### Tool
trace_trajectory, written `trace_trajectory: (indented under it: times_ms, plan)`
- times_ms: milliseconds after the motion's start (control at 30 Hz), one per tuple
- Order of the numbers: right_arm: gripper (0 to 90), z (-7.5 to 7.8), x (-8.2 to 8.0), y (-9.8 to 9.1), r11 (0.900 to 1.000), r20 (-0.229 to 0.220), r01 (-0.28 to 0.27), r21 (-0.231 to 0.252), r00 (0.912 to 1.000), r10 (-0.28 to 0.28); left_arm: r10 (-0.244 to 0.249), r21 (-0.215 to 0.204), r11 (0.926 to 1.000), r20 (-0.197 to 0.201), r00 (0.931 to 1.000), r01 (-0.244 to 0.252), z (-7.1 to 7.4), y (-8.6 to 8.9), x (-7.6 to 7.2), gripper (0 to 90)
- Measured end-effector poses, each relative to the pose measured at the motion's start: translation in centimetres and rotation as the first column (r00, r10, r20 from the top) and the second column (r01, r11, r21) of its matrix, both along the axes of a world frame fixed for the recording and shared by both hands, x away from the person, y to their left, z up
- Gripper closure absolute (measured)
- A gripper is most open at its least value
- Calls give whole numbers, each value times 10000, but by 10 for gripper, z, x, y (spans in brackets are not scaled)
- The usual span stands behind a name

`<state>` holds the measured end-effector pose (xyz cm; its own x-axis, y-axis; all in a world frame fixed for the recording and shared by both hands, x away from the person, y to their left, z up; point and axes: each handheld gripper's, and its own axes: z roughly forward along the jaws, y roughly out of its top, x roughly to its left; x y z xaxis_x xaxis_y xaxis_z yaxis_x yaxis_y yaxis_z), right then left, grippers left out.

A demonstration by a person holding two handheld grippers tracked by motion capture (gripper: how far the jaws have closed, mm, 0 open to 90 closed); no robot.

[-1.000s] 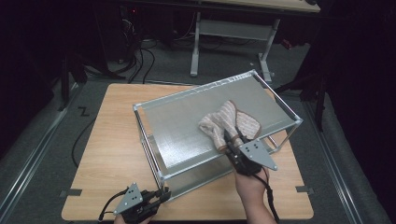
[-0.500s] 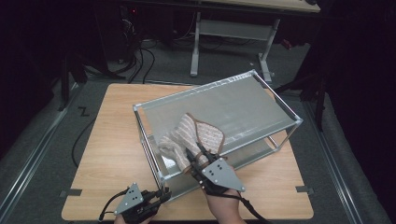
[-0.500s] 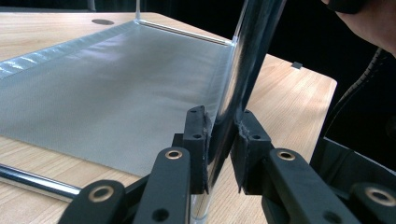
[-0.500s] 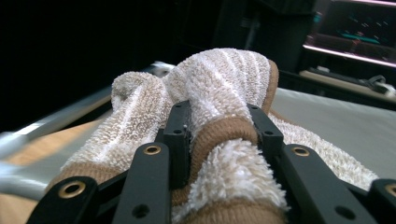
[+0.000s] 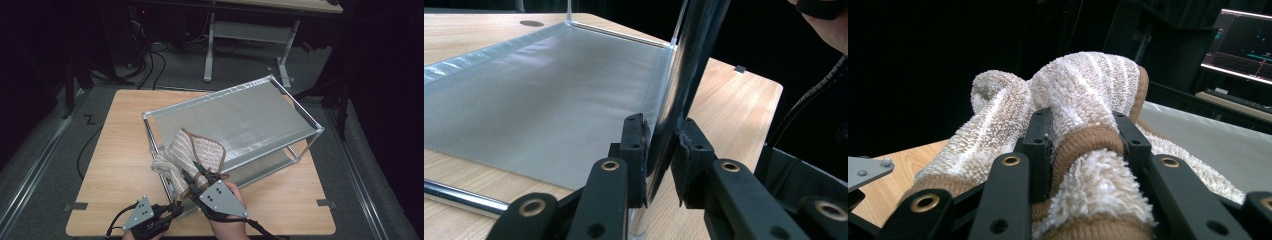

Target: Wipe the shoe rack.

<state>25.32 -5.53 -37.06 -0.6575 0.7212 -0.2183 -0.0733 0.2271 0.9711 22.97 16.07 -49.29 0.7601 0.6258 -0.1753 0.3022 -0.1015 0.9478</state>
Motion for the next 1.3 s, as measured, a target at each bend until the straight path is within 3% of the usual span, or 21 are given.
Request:
trace_trajectory:
  times_ms: [400,833,1067,1300]
  plan:
    - [666,1,8,-7,10000,-202,84,-33,9998,-85,-8,48,10000,21,10000,8,0,1,-1,764]
    - [665,1,26,-38,9947,-323,1027,76,9942,-1024,-45,62,10000,-12,10000,45,0,2,-1,765]
    - [665,1,44,-65,9829,-339,1839,-28,9824,-1839,-17,57,10000,-17,10000,17,0,2,-2,765]
    - [664,3,70,-103,9560,-521,2931,-67,9547,-2931,-23,76,10000,-6,10000,23,1,2,-2,766]
